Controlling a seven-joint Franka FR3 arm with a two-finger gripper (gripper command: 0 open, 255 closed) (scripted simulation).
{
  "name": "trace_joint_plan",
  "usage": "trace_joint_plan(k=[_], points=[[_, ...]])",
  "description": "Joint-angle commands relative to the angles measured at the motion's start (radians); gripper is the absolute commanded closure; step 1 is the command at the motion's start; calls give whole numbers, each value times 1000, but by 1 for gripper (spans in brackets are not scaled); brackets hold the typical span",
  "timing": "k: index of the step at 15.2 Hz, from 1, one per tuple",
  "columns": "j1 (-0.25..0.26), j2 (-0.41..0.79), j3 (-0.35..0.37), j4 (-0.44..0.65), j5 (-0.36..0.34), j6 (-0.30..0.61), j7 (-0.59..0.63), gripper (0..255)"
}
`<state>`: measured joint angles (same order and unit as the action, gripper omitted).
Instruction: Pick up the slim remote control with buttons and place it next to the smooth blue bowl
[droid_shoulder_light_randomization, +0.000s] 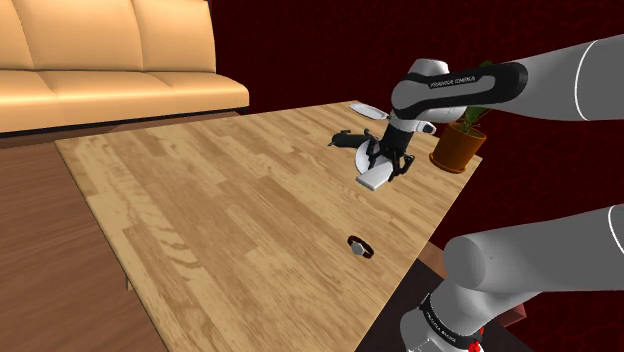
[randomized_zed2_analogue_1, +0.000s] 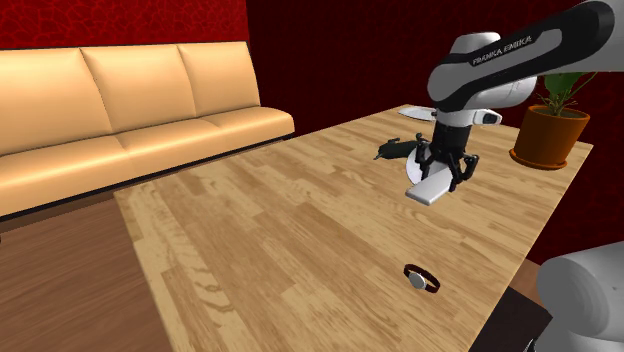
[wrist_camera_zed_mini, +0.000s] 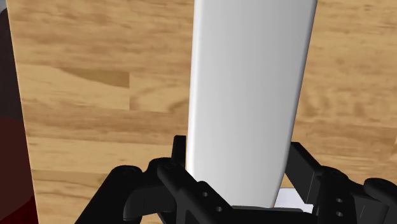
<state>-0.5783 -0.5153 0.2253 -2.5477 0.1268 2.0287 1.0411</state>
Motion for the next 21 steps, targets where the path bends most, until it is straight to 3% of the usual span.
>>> trace_joint_plan(k=[1,17,21], points=[[0,11,3,-18,1,30,0,255],[-3,141,32,-147,5,288,7,255],[-3,149,33,-151,5,300,8,255]])
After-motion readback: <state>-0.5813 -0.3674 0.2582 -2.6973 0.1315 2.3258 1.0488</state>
